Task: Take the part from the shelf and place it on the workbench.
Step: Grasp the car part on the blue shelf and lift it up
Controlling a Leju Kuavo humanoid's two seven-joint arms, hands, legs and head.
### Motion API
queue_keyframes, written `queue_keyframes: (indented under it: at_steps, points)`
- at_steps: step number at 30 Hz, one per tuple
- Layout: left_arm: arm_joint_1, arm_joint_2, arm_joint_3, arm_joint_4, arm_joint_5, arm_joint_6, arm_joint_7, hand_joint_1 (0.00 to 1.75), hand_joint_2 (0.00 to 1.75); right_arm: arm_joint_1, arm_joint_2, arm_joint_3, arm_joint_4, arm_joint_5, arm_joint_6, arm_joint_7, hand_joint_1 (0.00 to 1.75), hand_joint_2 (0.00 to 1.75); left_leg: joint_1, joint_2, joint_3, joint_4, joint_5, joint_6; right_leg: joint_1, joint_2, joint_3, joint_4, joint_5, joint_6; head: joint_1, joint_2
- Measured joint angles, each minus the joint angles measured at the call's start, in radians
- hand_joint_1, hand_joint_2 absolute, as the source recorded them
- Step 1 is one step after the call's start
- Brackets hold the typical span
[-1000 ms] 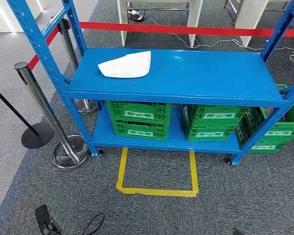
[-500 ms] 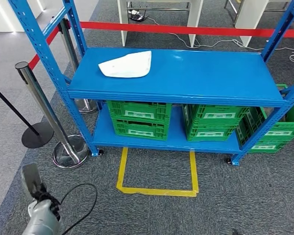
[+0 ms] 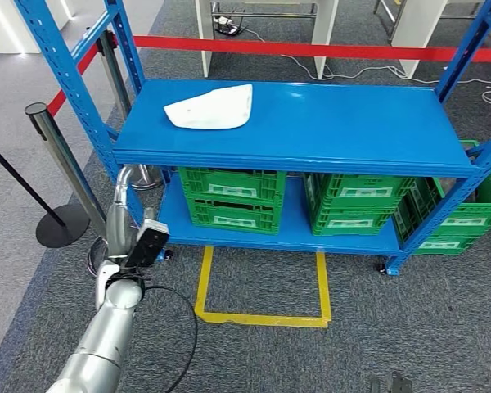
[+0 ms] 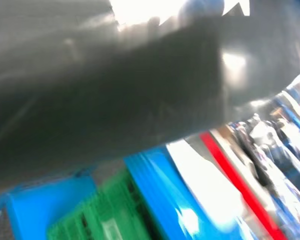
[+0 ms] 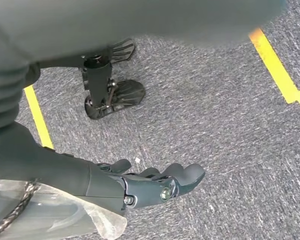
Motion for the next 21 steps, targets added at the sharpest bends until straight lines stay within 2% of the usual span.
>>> queue_keyframes:
  at_steps: [4,7,11,16,18,20,21]
  points:
    - [0.001,-0.003,-0.055,-0.036,-0.004,-0.005,0.006,0.00,0.00,-0.001,0.000,0.000,0.000,0.004,-0.010,-0.004,0.00,1.75,-0.001,0.000,0.000,0.001,0.000,0.000,0.000,0.000,-0.001,0.000,0.001,0.000,0.000,0.000]
    - [0.008,-0.004,-0.091,-0.067,0.004,-0.024,0.005,0.00,0.00,-0.006,0.003,0.008,0.000,0.025,-0.052,-0.016,0.00,1.75,-0.002,0.000,-0.002,0.001,0.001,0.000,-0.001,0.000,-0.001,-0.001,0.002,0.001,0.000,0.000]
    - [0.028,-0.006,-0.146,-0.118,0.021,-0.056,0.018,0.00,0.00,-0.031,0.027,0.022,0.000,0.039,-0.120,-0.006,0.00,0.00,-0.004,0.000,-0.004,0.003,0.000,0.001,-0.003,0.001,-0.003,-0.001,0.003,0.003,0.000,0.000]
    - [0.054,-0.003,-0.180,-0.170,0.043,-0.069,0.022,0.00,0.00,-0.056,0.070,0.036,0.003,0.058,-0.124,0.035,0.00,0.00,-0.007,0.000,-0.011,0.008,0.001,0.008,-0.007,0.000,-0.007,-0.003,0.007,0.011,-0.001,0.000]
    - [0.065,-0.002,-0.187,-0.192,0.046,-0.069,0.017,0.00,0.00,-0.064,0.084,0.046,0.004,0.072,-0.117,0.052,0.00,0.00,-0.005,0.001,-0.011,-0.001,0.006,0.016,-0.007,0.001,-0.010,-0.004,0.007,0.016,-0.001,0.000]
    - [0.073,-0.002,-0.195,-0.210,0.047,-0.074,0.012,0.00,0.00,-0.071,0.093,0.056,0.005,0.086,-0.111,0.071,0.00,0.00,0.001,0.002,-0.010,-0.013,0.015,0.027,-0.006,0.001,-0.035,0.038,-0.021,0.018,0.001,0.000]
    - [0.077,-0.001,-0.199,-0.216,0.050,-0.079,0.009,0.00,0.00,-0.074,0.095,0.061,0.005,0.092,-0.110,0.081,0.00,0.00,0.003,0.003,-0.011,-0.015,0.018,0.030,-0.006,0.001,-0.064,0.093,-0.050,0.018,0.002,0.000]
